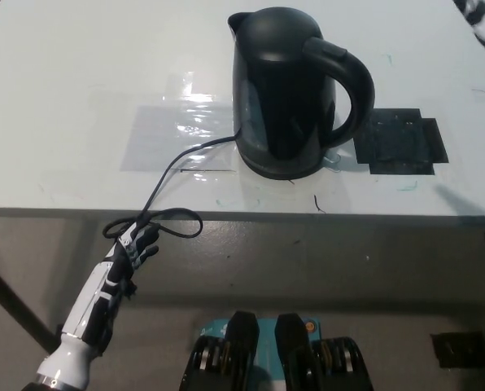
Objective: A kettle and its base are kept separately on the desk infront of the robot and the robot uses its right hand to lift the kettle by its handle and places it on its base to align it correctly.
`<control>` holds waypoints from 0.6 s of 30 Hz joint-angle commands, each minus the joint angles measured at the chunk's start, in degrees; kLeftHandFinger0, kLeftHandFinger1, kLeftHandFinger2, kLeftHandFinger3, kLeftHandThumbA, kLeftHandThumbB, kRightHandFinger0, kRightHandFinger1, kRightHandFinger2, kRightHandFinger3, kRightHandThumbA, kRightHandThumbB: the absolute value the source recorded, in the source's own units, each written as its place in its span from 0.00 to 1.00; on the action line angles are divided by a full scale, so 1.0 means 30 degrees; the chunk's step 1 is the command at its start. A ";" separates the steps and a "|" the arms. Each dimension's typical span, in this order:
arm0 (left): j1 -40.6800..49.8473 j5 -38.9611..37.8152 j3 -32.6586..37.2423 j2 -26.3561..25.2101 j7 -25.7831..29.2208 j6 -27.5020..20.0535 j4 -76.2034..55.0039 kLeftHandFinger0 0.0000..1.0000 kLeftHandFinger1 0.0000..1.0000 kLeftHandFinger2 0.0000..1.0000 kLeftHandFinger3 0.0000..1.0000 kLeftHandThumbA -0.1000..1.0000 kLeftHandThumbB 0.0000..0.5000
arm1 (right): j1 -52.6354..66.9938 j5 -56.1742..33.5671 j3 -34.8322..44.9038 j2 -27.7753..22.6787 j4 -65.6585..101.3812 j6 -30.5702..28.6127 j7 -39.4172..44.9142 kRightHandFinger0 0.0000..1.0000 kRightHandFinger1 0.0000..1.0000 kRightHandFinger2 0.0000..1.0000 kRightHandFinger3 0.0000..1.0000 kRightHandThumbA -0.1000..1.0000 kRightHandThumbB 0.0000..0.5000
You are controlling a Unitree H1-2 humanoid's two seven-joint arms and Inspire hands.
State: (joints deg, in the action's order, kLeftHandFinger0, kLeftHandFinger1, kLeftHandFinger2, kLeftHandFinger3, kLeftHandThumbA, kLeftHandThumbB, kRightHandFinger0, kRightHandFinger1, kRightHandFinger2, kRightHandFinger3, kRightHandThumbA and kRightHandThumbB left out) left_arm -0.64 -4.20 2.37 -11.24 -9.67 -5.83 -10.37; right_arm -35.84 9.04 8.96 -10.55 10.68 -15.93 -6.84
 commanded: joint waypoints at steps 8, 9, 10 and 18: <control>-0.0462 -0.0490 -0.1093 -0.0410 0.0133 -0.0663 -0.0641 1.00 1.00 1.00 1.00 1.00 0.19 | 1.0819 -0.2192 -0.0905 -0.0646 0.3755 -0.2647 0.1617 1.00 1.00 1.00 1.00 1.00 0.73; -0.0430 -0.0509 -0.1146 -0.0367 0.0138 -0.0623 -0.0676 1.00 1.00 1.00 1.00 1.00 0.19 | 1.1052 -0.2067 -0.0985 -0.0573 0.3117 -0.2916 0.1573 1.00 1.00 1.00 1.00 1.00 0.76; -0.0408 -0.0534 -0.1170 -0.0334 0.0125 -0.0623 -0.0684 1.00 1.00 1.00 1.00 1.00 0.19 | 1.1158 -0.2064 -0.1027 -0.0544 0.2832 -0.3019 0.1567 1.00 1.00 1.00 1.00 1.00 0.77; -0.0098 -0.0588 -0.1418 -0.0213 0.0000 -0.1138 -0.0459 1.00 1.00 1.00 1.00 1.00 0.20 | 1.1420 -0.2926 -0.1876 -0.0158 -0.1857 -0.3563 0.2090 1.00 1.00 1.00 1.00 1.00 0.73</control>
State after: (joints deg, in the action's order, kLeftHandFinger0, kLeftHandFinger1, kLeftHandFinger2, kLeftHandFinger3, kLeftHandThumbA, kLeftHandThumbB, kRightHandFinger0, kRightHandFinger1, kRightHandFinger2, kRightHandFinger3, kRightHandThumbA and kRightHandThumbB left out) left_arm -0.67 -5.26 -0.95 -11.31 -9.65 -6.50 -10.42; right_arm 0.40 4.07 4.40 -10.99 8.15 -21.82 -2.70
